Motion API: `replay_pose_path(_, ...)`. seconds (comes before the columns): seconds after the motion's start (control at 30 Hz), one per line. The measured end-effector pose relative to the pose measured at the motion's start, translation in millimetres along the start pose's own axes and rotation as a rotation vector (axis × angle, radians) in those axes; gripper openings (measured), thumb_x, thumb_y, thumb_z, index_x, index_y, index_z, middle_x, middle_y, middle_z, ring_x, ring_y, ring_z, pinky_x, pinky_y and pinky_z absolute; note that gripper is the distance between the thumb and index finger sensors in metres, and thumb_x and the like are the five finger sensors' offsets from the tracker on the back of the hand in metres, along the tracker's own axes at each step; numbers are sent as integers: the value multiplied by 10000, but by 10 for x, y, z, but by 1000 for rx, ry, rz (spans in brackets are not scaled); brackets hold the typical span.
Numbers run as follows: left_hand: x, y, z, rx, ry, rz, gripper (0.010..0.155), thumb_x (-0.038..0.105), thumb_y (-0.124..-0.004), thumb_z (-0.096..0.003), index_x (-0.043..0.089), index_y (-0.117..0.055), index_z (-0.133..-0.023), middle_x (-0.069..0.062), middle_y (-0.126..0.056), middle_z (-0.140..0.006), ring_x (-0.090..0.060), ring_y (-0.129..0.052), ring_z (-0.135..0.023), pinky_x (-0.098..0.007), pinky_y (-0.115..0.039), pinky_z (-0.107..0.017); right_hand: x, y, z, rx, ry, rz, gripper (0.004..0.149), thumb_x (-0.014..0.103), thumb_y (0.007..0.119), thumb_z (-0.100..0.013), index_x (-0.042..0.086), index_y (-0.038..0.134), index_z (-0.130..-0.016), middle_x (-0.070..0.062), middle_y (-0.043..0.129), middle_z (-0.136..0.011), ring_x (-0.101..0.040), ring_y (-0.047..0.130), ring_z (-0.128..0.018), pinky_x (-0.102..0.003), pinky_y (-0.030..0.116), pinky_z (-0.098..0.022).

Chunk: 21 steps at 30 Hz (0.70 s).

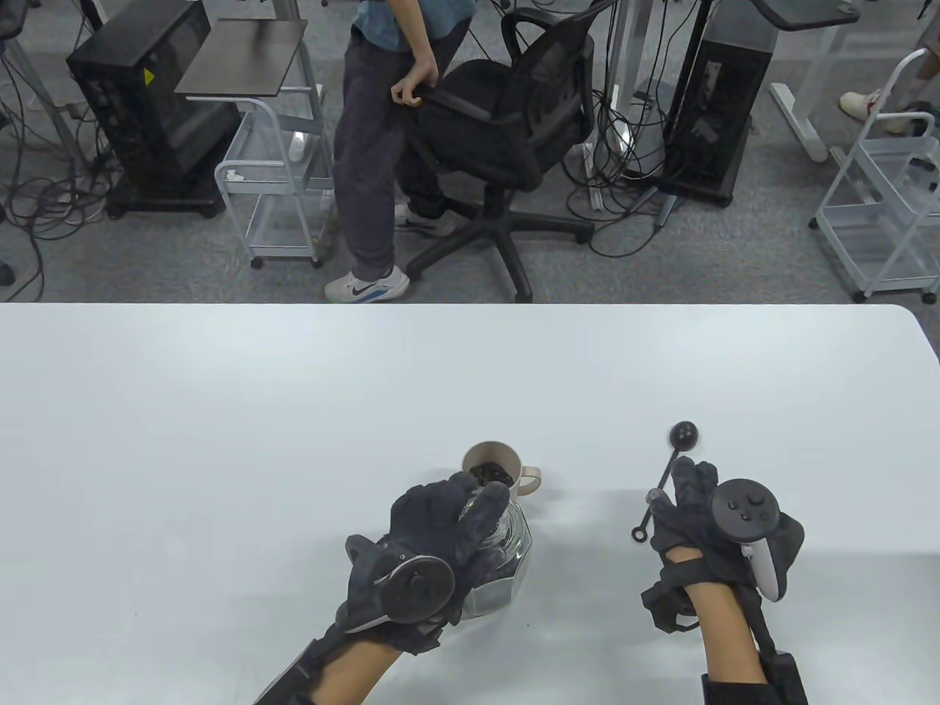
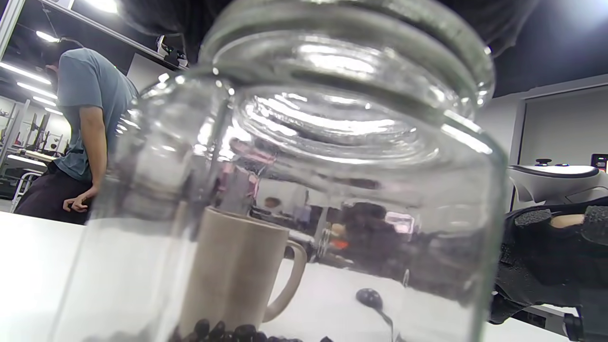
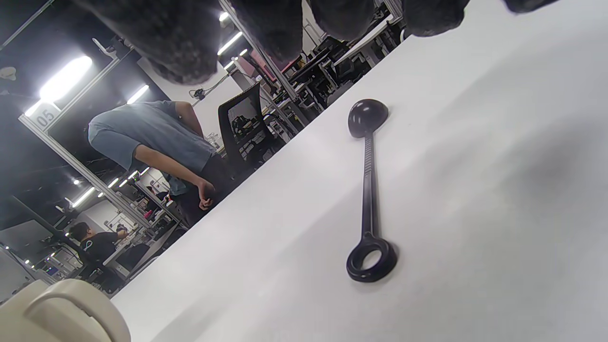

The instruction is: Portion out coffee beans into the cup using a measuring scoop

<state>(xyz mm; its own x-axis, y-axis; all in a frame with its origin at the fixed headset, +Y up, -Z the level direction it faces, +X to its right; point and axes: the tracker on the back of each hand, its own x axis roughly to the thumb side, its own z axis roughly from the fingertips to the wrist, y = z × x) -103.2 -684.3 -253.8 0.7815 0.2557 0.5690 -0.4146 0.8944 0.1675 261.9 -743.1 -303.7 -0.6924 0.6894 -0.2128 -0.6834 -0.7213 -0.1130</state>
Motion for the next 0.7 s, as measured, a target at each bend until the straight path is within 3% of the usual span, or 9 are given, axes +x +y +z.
replay_pose_path(0.27, -30, -3, -3, 0, 11, 24, 721, 637, -674, -472, 347, -542, -1118, -146, -582, -1154, -415, -695, -973, -634, -494, -742, 2, 3, 0, 1, -1, 4, 666, 399, 742, -523, 135, 484, -1077, -282, 294, -1088, -723, 317, -956, -841, 375, -569)
replay_pose_path(0.4, -53, 44, 16, -24, 4, 44, 743, 651, -659, -471, 348, -502, -1131, -155, -492, -1186, -421, -643, -1002, -652, -480, -732, 4, 3, 1, 1, -1, 7, 666, 399, 742, -524, 134, 483, -1077, -282, 294, -1088, -723, 316, -957, -840, 375, -569)
replay_pose_path(0.7, -234, 376, 180, 116, 35, 63, 763, 684, -643, -465, 356, -485, -1136, -129, -462, -1201, -424, -607, -1028, -659, -472, -733, 33, 33, 16, -3, -12, 44, 666, 398, 743, -523, 134, 485, -1077, -283, 295, -1088, -721, 317, -958, -844, 368, -566)
